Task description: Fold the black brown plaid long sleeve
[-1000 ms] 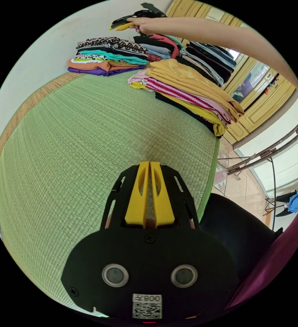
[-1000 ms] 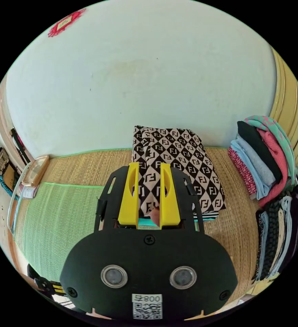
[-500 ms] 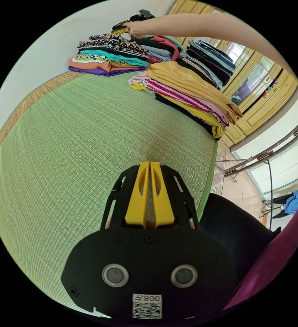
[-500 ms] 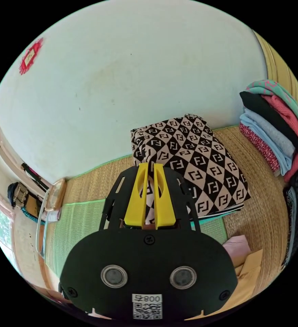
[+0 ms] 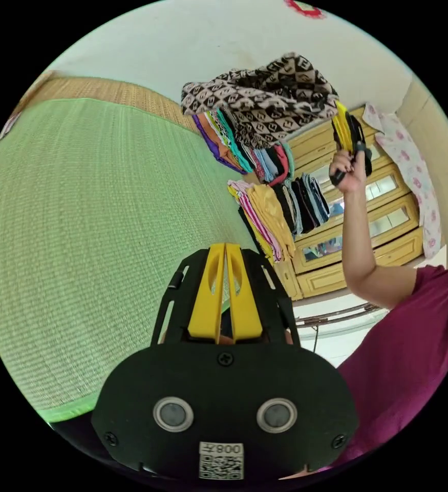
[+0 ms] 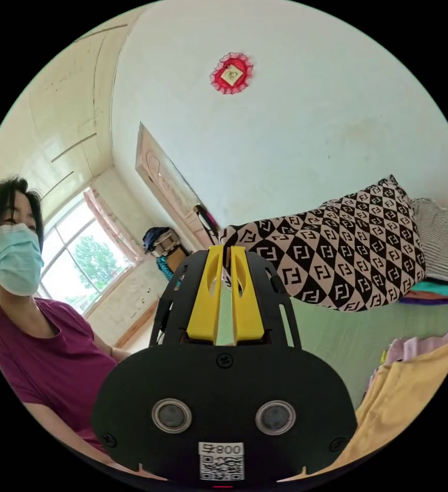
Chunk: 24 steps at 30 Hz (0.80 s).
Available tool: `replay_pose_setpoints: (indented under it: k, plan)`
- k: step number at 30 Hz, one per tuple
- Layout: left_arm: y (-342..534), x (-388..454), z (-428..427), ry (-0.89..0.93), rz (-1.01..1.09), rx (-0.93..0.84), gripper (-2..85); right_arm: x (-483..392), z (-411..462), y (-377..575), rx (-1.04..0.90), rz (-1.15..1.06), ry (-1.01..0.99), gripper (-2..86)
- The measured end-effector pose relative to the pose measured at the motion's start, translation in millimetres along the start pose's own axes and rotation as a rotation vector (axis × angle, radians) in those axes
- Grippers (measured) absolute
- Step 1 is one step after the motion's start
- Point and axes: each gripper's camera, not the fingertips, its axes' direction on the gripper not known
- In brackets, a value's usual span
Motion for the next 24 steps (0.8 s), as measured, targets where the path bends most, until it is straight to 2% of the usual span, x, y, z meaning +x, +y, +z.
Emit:
replay_pose_setpoints:
  k: [4,8,10,15,19,24]
  plan:
    - [59.5,-44.2,-98.6,0.087,-0.118,0.144,1.8,-36.2,26.1,63.3,-0.104,0.115,-0.101,2.3]
    - [118.6,-82.0,-156.3,0.192,-0.220,0.227,4.2,-57.2,51.7,130.3,-0.215,0.311,-0.192,2.2]
    - [154.4,-104.5,-179.2,0.270,-0.287,0.254,6.0,-70.0,51.0,149.6,-0.211,0.358,-0.243,2.2]
    - [197.0,-141.8,-190.9,0.393,-0.376,0.259,8.4,-105.1,25.3,171.8,-0.196,0.404,-0.259,2.2]
    - [206.3,-170.8,-168.2,0.551,-0.454,0.202,9.4,-127.2,-10.4,171.0,-0.204,0.413,-0.138,2.3]
    - [204.4,-193.2,-141.7,0.654,-0.525,0.161,7.7,-136.0,-47.2,177.3,-0.181,0.478,-0.062,2.4]
